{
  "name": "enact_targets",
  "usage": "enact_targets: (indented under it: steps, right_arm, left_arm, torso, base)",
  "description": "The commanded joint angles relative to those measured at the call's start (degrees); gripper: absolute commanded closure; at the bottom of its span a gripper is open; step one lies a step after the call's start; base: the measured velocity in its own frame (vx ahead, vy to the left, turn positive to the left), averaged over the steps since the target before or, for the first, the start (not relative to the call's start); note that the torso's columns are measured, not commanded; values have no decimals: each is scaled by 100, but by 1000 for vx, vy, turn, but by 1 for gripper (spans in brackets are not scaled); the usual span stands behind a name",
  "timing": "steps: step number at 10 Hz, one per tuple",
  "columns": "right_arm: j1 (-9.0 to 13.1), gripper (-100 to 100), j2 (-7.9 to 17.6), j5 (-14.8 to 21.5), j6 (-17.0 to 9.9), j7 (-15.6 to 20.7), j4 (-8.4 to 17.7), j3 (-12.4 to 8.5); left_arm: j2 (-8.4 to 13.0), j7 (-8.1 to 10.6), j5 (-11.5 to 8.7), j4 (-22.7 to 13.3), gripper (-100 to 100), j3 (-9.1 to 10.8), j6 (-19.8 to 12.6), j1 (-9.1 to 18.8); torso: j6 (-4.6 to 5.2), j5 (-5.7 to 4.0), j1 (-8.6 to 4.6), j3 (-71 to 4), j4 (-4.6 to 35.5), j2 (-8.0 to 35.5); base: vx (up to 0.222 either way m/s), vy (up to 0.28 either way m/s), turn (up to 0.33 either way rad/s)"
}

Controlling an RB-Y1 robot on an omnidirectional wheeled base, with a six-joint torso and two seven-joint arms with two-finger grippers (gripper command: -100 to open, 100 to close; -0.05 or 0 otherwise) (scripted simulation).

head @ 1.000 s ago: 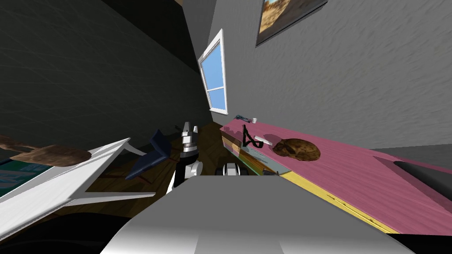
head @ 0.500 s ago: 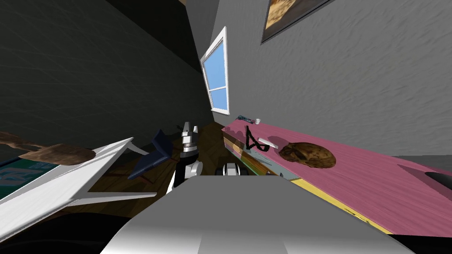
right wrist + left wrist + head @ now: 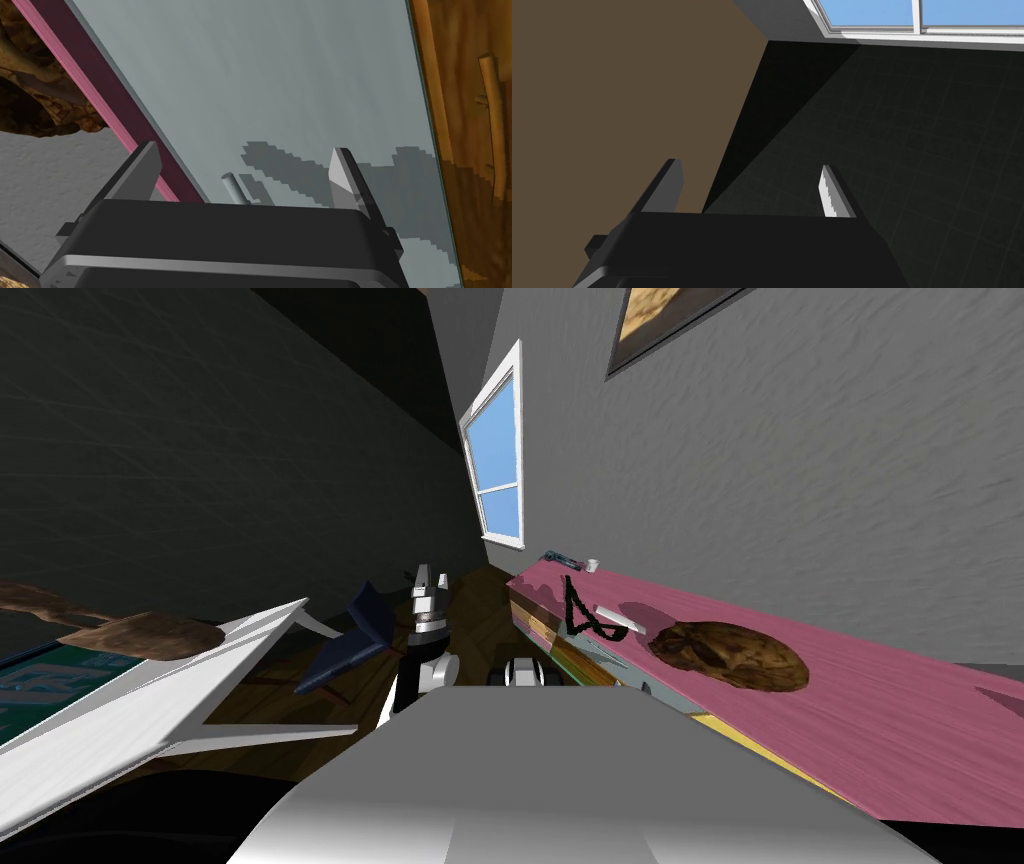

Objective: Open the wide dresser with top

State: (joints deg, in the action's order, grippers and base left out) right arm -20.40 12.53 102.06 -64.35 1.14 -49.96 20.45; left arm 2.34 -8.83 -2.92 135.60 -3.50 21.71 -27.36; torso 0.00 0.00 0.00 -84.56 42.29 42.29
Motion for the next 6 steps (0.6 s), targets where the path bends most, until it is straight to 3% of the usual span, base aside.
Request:
enact_targets:
  steps: [1, 3, 6]
  right_arm:
    - [27, -100, 54, 317, -335, -8, 304, 68]
    - [65, -100, 142, 638, -646, -25, 612, 136]
    - [88, -100, 222, 854, -852, -37, 809, 182]
  left_arm:
    - [0, 0, 0, 0, 0, 0, 0, 0]
    - [0, 0, 0, 0, 0, 0, 0, 0]
    - [0, 0, 0, 0, 0, 0, 0, 0]
  torso:
    - [0, 0, 1, -3, -1, -5]
    - [1, -1, -6, 5, 2, 8]
    - [1, 0, 1, 3, 1, 5]
  base:
    - [69, 36, 23]
    - [58, 28, 43]
    - [40, 26, 27]
